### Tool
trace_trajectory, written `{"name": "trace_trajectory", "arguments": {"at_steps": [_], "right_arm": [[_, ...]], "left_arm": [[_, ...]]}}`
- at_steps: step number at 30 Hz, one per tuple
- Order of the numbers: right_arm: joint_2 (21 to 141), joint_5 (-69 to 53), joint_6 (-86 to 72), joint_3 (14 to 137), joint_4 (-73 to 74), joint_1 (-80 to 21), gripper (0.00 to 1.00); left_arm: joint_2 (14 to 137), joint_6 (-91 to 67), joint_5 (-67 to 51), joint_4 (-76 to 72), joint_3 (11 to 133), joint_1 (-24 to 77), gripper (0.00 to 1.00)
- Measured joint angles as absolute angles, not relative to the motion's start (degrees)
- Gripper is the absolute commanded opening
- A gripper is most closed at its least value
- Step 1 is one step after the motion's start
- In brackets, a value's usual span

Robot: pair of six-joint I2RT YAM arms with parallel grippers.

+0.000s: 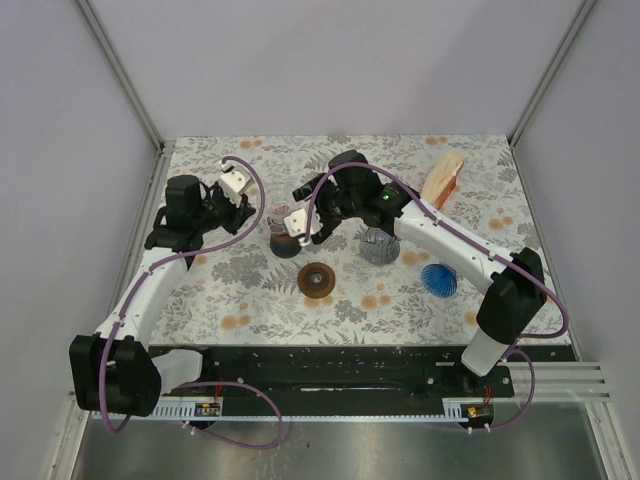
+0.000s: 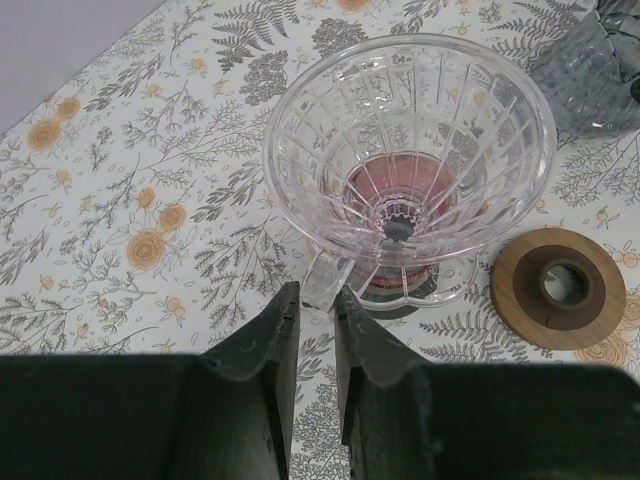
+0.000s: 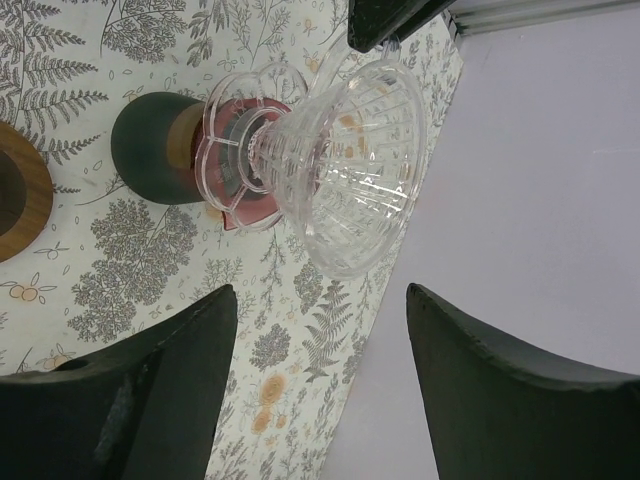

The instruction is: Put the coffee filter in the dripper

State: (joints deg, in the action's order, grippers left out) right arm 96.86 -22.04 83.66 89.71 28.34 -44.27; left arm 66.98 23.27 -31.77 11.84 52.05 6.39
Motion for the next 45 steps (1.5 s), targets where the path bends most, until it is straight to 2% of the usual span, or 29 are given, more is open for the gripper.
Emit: {"name": "trace_trajectory", "arguments": {"at_steps": [20, 23, 26, 27, 28, 32, 33, 35, 39, 42, 43, 45], "right_arm": [[96.84, -22.09, 82.50, 89.54, 28.10, -44.25, 0.78], [96.84, -22.09, 82.39, 89.54, 28.10, -44.25, 0.78], [96.84, -22.06, 82.32, 89.54, 28.10, -44.25, 0.78], [96.84, -22.09, 82.30, 89.54, 28.10, -44.25, 0.81], [96.84, -22.09, 82.24, 89.54, 28.10, -44.25, 0.99], [96.84, -22.11, 81.23, 89.54, 28.08, -44.25, 0.99], [96.84, -22.11, 80.34, 89.54, 28.03, -44.25, 0.99], [96.84, -22.06, 76.82, 89.54, 27.22, -44.21, 0.99], [96.68, -20.97, 61.63, 89.38, 19.79, -43.05, 1.00], [95.02, -14.44, 44.82, 86.98, 8.27, -39.75, 1.00], [94.15, -12.34, 39.53, 86.17, 5.65, -37.85, 0.98], [92.75, -8.43, 29.39, 85.84, 2.66, -32.99, 0.88]], "left_arm": [[66.89, 26.50, -33.71, 9.47, 49.43, 5.50, 0.01], [66.92, 27.75, -33.74, 9.56, 49.36, 5.52, 0.15], [66.92, 28.49, -33.85, 9.74, 49.36, 5.52, 0.43], [66.92, 28.88, -33.82, 9.89, 49.36, 5.52, 0.53], [66.92, 29.06, -33.80, 10.31, 49.39, 5.52, 0.63], [67.07, 29.61, -33.69, 12.43, 49.89, 5.52, 0.85], [67.11, 29.56, -33.76, 13.02, 50.22, 5.52, 0.94], [67.13, 29.65, -33.89, 14.52, 51.22, 5.52, 0.99], [67.11, 29.41, -33.89, 18.26, 54.59, 5.52, 0.99], [67.11, 29.04, -33.45, 21.50, 58.04, 5.52, 0.99], [67.11, 28.64, -32.82, 22.63, 59.35, 5.52, 0.99], [67.11, 27.35, -30.89, 24.56, 61.91, 5.52, 0.99]]}}
